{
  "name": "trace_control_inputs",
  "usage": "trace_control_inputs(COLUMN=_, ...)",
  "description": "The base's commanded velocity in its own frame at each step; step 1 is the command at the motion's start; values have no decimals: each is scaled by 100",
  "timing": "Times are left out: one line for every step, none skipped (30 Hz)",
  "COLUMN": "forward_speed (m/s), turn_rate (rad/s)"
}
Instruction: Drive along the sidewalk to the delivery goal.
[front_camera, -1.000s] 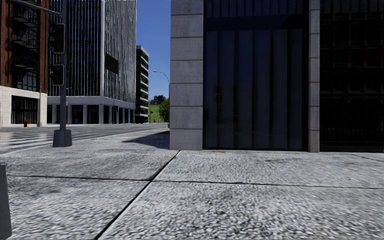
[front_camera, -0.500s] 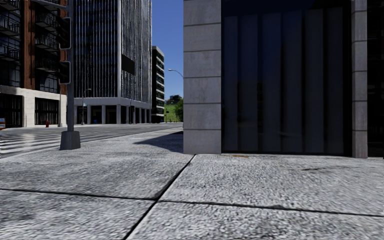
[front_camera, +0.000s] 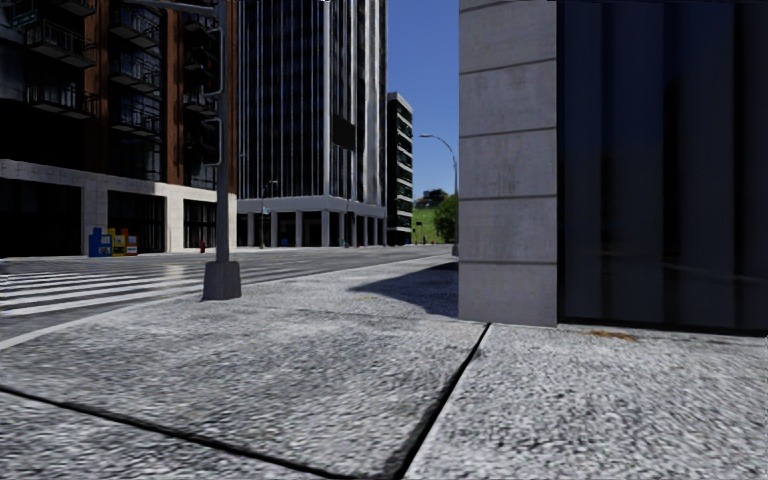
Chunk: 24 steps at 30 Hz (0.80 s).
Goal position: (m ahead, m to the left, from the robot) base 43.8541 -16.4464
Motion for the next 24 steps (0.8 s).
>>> trace_control_inputs(forward_speed=200, turn_rate=60)
trace_control_inputs(forward_speed=200, turn_rate=60)
trace_control_inputs(forward_speed=200, turn_rate=60)
trace_control_inputs(forward_speed=200, turn_rate=60)
trace_control_inputs(forward_speed=200, turn_rate=60)
trace_control_inputs(forward_speed=200, turn_rate=49)
trace_control_inputs(forward_speed=200, turn_rate=0)
trace_control_inputs(forward_speed=200, turn_rate=0)
trace_control_inputs(forward_speed=200, turn_rate=0)
trace_control_inputs(forward_speed=200, turn_rate=0)
trace_control_inputs(forward_speed=200, turn_rate=0)
trace_control_inputs(forward_speed=200, turn_rate=0)
trace_control_inputs(forward_speed=200, turn_rate=0)
trace_control_inputs(forward_speed=200, turn_rate=0)
trace_control_inputs(forward_speed=200, turn_rate=0)
trace_control_inputs(forward_speed=200, turn_rate=0)
trace_control_inputs(forward_speed=200, turn_rate=0)
trace_control_inputs(forward_speed=200, turn_rate=0)
trace_control_inputs(forward_speed=200, turn_rate=0)
trace_control_inputs(forward_speed=200, turn_rate=0)
trace_control_inputs(forward_speed=200, turn_rate=0)
trace_control_inputs(forward_speed=200, turn_rate=0)
trace_control_inputs(forward_speed=200, turn_rate=0)
trace_control_inputs(forward_speed=200, turn_rate=0)
